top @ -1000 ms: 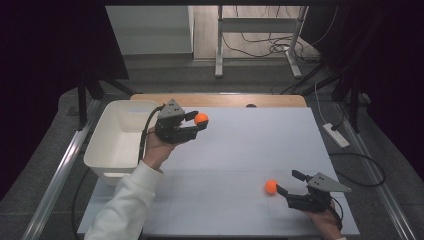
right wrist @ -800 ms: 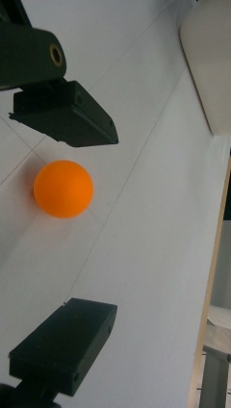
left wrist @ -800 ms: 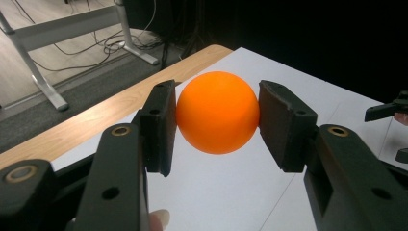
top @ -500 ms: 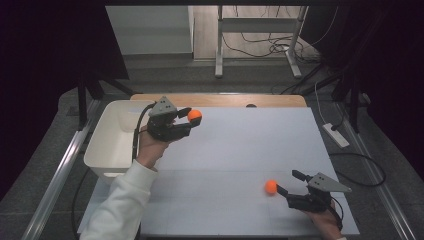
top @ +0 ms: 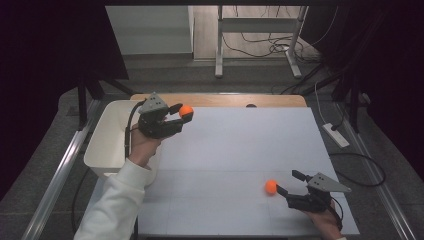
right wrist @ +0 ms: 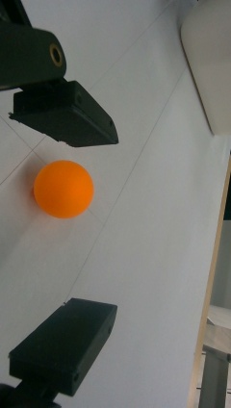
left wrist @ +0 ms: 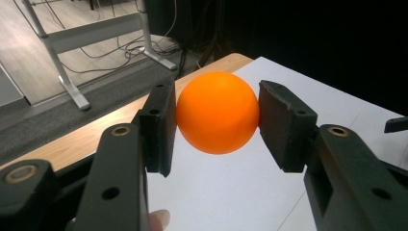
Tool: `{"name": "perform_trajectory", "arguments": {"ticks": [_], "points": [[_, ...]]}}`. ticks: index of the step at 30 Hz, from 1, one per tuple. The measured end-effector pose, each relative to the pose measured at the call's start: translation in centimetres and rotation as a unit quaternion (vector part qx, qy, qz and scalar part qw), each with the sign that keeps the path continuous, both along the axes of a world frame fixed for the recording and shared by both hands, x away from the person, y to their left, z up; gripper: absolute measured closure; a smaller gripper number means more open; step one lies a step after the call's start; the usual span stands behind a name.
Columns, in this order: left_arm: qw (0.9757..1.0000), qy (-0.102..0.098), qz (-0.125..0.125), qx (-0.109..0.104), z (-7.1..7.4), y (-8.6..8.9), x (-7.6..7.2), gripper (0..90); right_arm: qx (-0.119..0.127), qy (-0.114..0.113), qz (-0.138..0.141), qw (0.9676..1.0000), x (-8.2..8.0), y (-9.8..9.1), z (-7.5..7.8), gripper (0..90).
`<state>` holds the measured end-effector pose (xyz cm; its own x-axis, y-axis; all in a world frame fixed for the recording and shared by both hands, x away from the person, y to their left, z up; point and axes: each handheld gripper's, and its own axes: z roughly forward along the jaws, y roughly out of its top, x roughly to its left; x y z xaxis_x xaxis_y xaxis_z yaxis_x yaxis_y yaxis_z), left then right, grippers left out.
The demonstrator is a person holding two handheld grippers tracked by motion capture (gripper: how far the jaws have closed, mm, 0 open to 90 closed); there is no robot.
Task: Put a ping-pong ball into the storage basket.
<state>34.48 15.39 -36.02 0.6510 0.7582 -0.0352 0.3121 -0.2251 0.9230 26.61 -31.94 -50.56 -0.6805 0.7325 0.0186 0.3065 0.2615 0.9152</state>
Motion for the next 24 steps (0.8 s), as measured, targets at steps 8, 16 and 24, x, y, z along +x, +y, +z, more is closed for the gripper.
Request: {"name": "perform_trajectory", "arguments": {"ticks": [8,16,24], "points": [[0.9999,-0.002,0.010,-0.005,0.2,0.8,0.1,50.4,0.000,0.000,0.000,1.0000,0.0,0.0,0.0,17.7],[0.9995,-0.005,0.031,-0.008,0.2,1.9,0.2,50.4,0.000,-0.001,-0.001,1.0000,0.0,0.0,0.0,17.7],[0.9990,-0.002,0.045,-0.006,0.3,3.0,0.4,50.4,0.000,-0.001,-0.001,1.0000,0.0,0.0,0.0,17.7]]}}
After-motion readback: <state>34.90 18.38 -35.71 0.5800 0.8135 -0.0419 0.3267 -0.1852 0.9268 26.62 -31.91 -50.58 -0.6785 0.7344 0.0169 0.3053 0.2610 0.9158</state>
